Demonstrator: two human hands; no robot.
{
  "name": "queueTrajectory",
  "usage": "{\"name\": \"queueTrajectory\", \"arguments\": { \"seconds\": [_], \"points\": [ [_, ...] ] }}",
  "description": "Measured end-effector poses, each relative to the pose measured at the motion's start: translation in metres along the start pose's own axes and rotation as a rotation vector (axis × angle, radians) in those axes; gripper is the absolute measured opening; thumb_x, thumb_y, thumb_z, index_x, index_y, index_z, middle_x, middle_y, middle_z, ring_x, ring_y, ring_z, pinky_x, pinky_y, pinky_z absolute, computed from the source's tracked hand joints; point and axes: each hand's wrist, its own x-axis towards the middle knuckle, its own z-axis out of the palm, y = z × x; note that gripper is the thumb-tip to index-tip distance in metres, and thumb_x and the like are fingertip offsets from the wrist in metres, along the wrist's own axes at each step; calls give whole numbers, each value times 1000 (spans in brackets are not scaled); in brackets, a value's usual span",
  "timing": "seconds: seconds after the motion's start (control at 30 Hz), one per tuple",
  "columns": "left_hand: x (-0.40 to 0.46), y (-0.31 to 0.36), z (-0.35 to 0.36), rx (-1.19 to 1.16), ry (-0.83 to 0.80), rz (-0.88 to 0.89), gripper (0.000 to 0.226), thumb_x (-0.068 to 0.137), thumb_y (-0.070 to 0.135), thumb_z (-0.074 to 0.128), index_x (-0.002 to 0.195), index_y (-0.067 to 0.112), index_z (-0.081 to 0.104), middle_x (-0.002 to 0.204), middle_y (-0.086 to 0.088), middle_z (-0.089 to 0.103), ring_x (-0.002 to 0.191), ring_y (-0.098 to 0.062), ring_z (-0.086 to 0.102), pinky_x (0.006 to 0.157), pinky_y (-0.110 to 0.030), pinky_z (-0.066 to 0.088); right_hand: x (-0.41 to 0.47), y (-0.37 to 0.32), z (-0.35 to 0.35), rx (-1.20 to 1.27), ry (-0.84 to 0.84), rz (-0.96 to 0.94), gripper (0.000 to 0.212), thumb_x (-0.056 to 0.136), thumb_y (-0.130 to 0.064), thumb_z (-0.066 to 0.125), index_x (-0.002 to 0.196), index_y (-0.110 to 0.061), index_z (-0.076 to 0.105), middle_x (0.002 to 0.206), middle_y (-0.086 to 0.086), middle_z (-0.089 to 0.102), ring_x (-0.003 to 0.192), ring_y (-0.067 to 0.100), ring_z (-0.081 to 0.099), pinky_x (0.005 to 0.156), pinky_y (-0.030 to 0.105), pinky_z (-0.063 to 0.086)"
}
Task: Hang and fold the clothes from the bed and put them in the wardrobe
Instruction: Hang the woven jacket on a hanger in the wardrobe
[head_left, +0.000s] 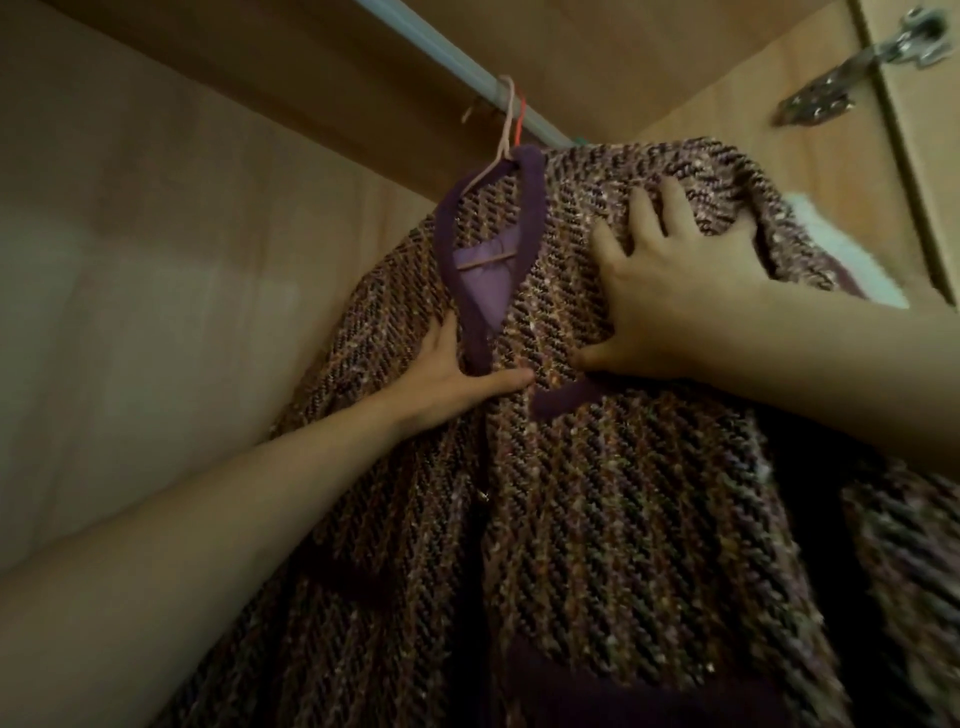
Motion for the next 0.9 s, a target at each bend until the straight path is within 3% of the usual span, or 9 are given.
{"name": "queueTrajectory", "arguments": {
  "seconds": [0.13,0.4,0.5,0.57,0.7,0.8,0.9],
  "points": [
    [26,18,12,77,-99,-67,147,36,94,64,153,36,-3,163,0,-6,149,-21,-5,121,-48,10,10,13,17,10,-48,10,130,61,-84,59,154,-18,-4,161,17,-7,147,38,-8,104,69,25],
    [65,17,65,82,-17,-85,151,28,95,65,153,35,6,162,-2,6,147,-25,14,119,-48,20,24,33,59,-36,-39,34,128,64,-79,64,154,-15,-2,160,20,-5,147,40,-6,105,66,28],
    [77,20,80,95,-32,-97,155,26,96,63,154,34,1,163,-3,-1,149,-26,5,120,-48,14,32,38,74,-59,-29,52,127,65,-77,65,154,-13,0,160,21,-2,146,42,-4,105,66,27],
    [85,18,89,82,-41,-90,153,30,95,63,154,34,-3,163,-3,-7,149,-26,-2,121,-47,10,35,35,88,-67,19,70,120,72,-71,64,154,-11,1,159,23,-2,146,44,-4,106,68,24],
    [100,12,104,44,-27,-77,145,38,90,67,153,36,-2,163,-2,-5,149,-27,4,121,-46,12,41,26,114,-87,147,98,91,93,-55,49,153,-7,1,158,28,-2,144,48,-6,106,67,22],
    [109,10,114,60,14,-88,147,34,95,62,153,37,-1,163,0,-3,149,-27,3,121,-49,12,50,18,123,-106,155,116,86,96,-52,45,154,-5,1,157,30,-2,144,50,-5,106,68,21],
    [100,8,121,67,22,-107,140,45,92,61,152,37,-10,162,0,-13,148,-29,-8,121,-50,4,52,10,124,-113,141,142,85,98,-49,44,153,-5,-3,156,32,-5,143,50,-6,107,67,21]
  ]
}}
